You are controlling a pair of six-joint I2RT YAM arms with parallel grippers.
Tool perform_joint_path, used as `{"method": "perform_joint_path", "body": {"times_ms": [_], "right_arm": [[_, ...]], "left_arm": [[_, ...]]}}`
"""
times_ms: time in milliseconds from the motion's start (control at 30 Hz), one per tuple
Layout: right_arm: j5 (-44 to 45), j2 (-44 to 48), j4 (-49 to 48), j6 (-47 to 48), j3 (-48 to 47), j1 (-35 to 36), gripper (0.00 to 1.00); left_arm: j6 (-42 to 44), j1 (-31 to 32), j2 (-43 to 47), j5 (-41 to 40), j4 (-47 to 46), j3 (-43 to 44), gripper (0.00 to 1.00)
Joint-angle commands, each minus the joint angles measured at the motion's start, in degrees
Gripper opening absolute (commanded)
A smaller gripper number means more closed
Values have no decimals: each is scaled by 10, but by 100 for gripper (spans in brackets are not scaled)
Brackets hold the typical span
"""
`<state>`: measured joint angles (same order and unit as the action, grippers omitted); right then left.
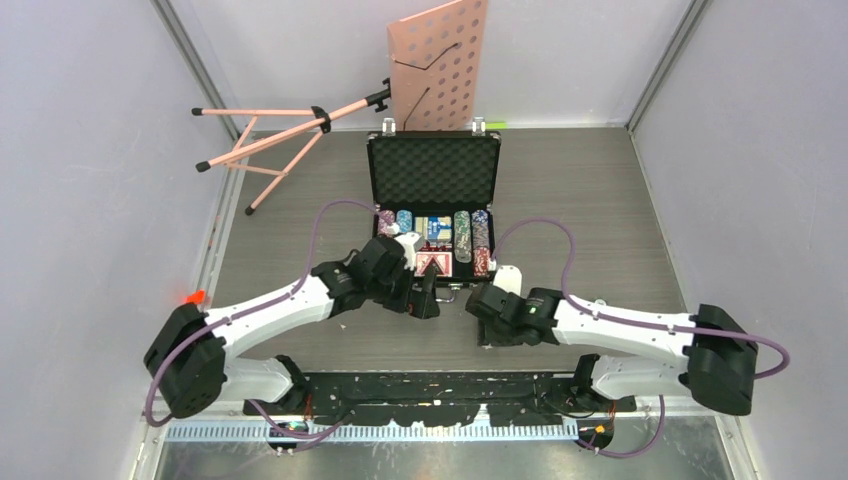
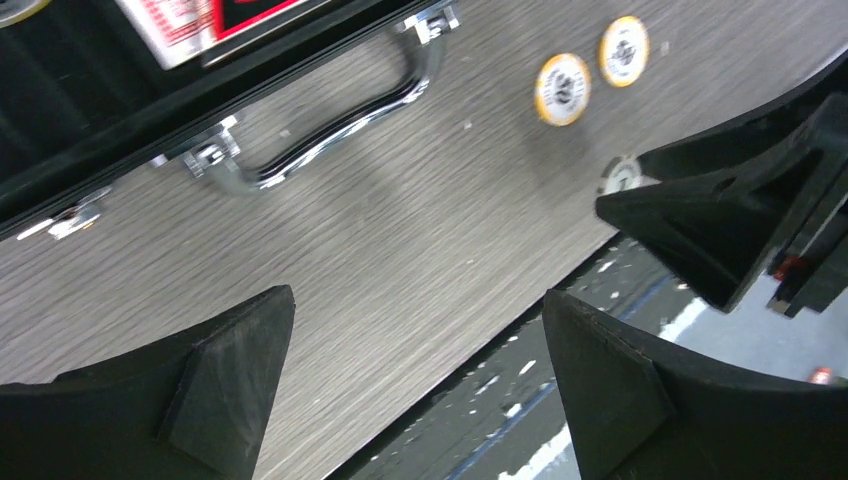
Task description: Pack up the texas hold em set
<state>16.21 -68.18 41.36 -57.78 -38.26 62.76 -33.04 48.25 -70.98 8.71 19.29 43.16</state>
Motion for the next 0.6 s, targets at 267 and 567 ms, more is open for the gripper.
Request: {"method": "perform_joint_path", "body": {"times_ms": [267,567], "right_arm": [[56,100,-94,129,6,-1,35],[49,89,-138,185,4,0,36]], "left_arm": [[-62,-23,-118,183,-61,123,90],[-62,-29,-215,263,-22,206,83]]}}
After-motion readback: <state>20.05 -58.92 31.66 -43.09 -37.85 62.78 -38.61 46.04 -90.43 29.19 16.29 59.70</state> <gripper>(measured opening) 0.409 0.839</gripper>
